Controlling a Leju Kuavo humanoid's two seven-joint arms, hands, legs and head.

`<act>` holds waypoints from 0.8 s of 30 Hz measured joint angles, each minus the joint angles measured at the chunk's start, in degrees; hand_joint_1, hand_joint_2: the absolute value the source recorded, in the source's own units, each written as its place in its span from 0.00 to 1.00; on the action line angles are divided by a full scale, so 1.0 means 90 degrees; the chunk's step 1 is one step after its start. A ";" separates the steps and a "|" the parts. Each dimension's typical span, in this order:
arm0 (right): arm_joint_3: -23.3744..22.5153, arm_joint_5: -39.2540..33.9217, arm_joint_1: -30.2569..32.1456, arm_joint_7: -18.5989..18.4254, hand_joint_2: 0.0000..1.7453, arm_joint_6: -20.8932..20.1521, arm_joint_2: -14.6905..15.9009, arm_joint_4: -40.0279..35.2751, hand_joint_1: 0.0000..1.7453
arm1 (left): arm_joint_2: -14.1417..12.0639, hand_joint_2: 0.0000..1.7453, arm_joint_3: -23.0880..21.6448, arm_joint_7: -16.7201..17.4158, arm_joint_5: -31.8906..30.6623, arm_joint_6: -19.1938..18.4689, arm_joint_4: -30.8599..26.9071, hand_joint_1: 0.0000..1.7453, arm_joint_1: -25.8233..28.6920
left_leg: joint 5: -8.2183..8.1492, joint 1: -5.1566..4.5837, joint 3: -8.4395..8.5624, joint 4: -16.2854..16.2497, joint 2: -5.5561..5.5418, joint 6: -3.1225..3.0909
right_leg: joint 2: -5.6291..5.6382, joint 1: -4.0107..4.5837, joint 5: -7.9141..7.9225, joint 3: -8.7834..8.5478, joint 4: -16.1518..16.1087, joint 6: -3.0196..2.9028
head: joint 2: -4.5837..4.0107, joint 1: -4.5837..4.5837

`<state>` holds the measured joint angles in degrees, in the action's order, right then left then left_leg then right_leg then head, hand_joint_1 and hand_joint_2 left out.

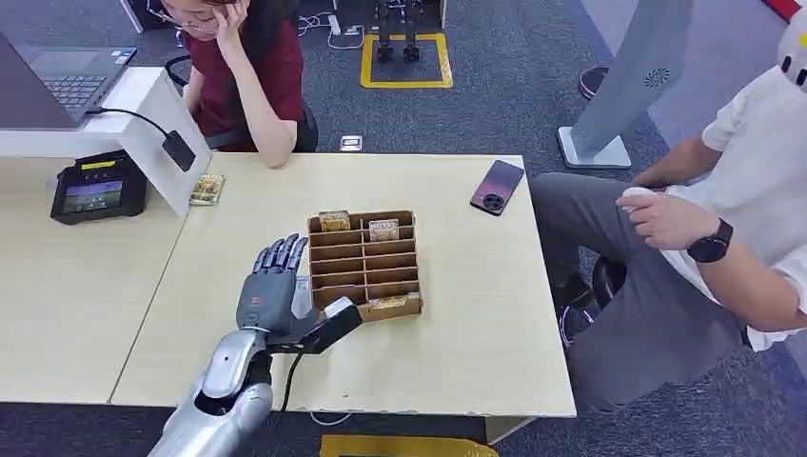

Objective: Pass the card to the sensor for recognition and then transmit it.

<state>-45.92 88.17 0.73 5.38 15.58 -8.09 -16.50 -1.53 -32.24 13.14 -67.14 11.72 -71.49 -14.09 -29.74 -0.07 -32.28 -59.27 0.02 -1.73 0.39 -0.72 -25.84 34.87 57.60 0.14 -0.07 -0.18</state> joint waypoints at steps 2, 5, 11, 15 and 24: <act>-0.0005 0.0000 0.0000 0.0000 0.00 0.0000 0.0000 -0.0005 0.00 | 0.0000 1.00 0.0000 0.0000 0.0005 -0.0010 -0.0015 0.00 -0.0002 | 0.0000 0.0000 0.0000 0.0000 0.0000 0.0000 | 0.0000 0.0000 0.0000 0.0000 0.0000 0.0000 | 0.0000 0.0000; -0.0010 0.0000 0.0001 0.0000 0.00 0.0000 0.0000 -0.0007 0.00 | 0.0000 1.00 0.0000 0.0000 0.0005 -0.0010 -0.0029 0.00 -0.0004 | 0.0000 0.0000 0.0000 0.0000 0.0000 0.0000 | 0.0000 0.0001 0.0000 0.0001 0.0000 0.0000 | 0.0000 0.0000; -0.0015 0.0000 0.0003 0.0002 0.00 0.0000 0.0000 -0.0036 0.00 | 0.0000 1.00 -0.0002 -0.0141 0.0007 -0.0015 -0.0104 0.00 -0.0006 | 0.0000 0.0001 0.0000 0.0000 0.0001 0.0000 | 0.0001 0.0001 0.0000 0.0001 0.0000 0.0000 | 0.0000 -0.0002; -0.0077 0.0044 0.0077 0.0024 0.00 -0.0029 -0.0099 -0.0170 0.00 | -0.0015 1.00 -0.0293 -0.0481 0.0148 -0.0306 -0.0516 0.00 0.0024 | 0.0000 0.0000 -0.0004 0.0000 -0.0009 0.0000 | -0.0005 0.0000 0.0000 0.0000 0.0000 0.0000 | 0.0000 0.0000; -0.0175 0.0100 0.0187 0.0034 0.00 -0.0138 -0.0257 -0.0445 0.00 | -0.0061 1.00 -0.0716 -0.0442 0.0190 -0.0379 -0.0894 0.00 0.0070 | 0.0000 0.0000 -0.0002 0.0000 -0.0007 0.0000 | -0.0004 0.0000 0.0000 0.0000 -0.0001 0.0000 | 0.0000 0.0000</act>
<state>-47.50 89.07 2.41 5.68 14.34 -10.40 -20.50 -2.08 -38.69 9.16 -65.44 8.31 -79.54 -13.46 -29.74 -0.07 -32.30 -59.27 -0.04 -1.73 0.36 -0.72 -25.85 34.88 57.59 0.14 -0.07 -0.17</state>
